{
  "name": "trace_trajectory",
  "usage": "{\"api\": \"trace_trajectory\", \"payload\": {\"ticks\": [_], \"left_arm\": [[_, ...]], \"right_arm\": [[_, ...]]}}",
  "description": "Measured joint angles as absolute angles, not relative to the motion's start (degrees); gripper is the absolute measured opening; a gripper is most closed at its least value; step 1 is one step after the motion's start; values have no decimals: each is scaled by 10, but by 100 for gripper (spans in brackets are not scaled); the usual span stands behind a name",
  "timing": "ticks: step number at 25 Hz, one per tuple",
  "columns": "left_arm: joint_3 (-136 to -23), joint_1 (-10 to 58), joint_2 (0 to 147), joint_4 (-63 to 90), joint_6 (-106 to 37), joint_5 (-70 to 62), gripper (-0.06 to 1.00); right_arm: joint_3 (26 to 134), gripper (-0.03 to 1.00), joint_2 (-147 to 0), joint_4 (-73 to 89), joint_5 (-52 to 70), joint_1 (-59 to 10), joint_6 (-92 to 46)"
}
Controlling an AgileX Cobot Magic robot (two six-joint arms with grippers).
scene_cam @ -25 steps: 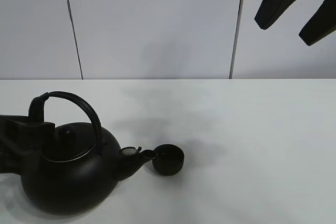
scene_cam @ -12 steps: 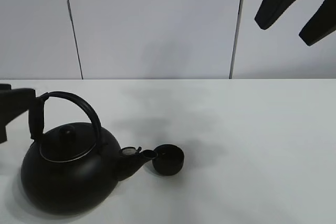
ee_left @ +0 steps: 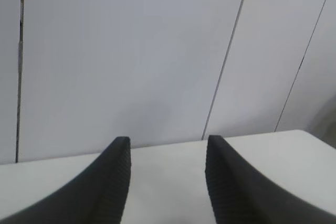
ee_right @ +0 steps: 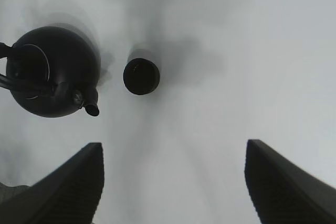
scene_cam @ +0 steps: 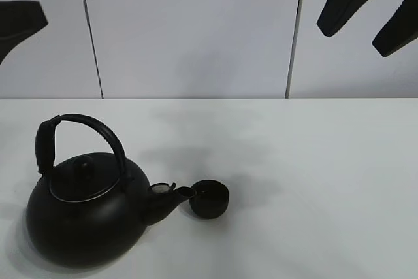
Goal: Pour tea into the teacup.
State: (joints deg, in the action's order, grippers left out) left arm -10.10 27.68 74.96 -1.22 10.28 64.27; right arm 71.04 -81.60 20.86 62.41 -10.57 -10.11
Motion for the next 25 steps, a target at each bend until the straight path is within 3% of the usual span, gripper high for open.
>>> {"api": "trace_trajectory", "payload": {"ticks": [4,11,25], "left_arm": [[-176,277,750,-44,128,549,35],[-311,277,752,-73,195,318,52],[-577,277,792,-42,258,-131,54]], "right_arm": [[710,52,-816,209,624,-106,-101],[710,52,-816,209,624,-106,-101],[710,52,-816,209,604,-106,-102]]}}
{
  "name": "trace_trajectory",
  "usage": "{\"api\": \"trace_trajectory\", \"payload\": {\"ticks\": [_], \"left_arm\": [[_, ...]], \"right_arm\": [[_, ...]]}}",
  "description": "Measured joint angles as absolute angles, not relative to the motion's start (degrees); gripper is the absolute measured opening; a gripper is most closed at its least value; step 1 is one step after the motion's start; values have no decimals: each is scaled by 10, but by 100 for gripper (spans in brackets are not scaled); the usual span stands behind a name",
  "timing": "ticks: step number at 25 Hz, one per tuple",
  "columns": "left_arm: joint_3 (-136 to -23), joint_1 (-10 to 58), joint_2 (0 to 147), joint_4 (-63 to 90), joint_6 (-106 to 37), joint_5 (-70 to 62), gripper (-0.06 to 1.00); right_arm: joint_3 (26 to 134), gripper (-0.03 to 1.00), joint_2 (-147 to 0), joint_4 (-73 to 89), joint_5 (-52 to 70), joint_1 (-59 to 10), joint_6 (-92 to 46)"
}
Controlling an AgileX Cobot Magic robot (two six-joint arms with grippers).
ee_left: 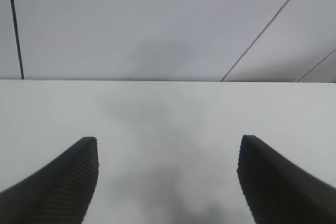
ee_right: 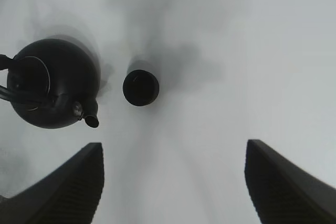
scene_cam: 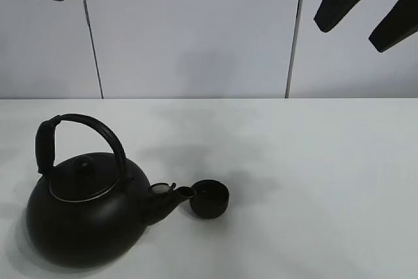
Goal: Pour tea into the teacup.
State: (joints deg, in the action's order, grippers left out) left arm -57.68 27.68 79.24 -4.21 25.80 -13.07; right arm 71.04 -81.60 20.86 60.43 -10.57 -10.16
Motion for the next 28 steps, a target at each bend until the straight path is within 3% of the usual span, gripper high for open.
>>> {"api": "trace_trajectory", "payload": {"ticks": [12,28], "left_arm": [[-737,277,932,56,243,-363,54],[-780,277,938,137,190,-513,54]], "right_arm": [[710,52,-816,209,604,-106,-102],[710,52,-816,208,603,-106,-102]]}}
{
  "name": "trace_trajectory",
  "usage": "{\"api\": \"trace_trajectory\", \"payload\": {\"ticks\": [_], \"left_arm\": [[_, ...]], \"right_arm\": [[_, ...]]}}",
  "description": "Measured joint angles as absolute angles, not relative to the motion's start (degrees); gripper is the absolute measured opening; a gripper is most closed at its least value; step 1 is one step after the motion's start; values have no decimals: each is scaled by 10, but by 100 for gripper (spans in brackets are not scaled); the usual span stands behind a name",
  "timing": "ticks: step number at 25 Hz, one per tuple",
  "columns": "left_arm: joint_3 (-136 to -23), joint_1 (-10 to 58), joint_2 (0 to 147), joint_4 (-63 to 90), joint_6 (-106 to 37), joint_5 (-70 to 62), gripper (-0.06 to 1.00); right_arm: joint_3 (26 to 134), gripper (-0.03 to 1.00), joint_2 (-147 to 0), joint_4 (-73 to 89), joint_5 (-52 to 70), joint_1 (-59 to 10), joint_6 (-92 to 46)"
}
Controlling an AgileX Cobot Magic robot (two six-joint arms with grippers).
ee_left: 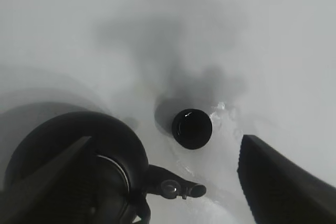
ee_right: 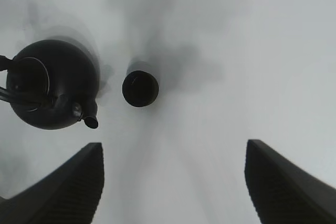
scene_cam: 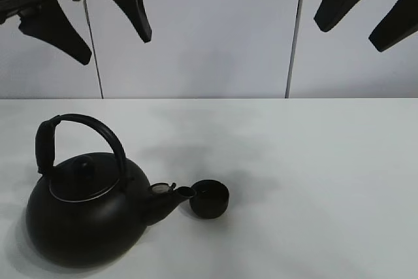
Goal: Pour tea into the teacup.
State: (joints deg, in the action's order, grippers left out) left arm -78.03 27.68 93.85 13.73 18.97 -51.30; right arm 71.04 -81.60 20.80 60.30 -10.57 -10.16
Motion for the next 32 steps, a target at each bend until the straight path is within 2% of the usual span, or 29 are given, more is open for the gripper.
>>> {"api": "trace_trajectory", "payload": {"ticks": [8,32], "left_arm": [[-859,277,938,151,165,-565,54],[-861,277,938,152,165,-572,54]], "right_arm": [[710,52,-816,208,603,-106,-102],[710,52,-816,207,603,-106,-102]]}}
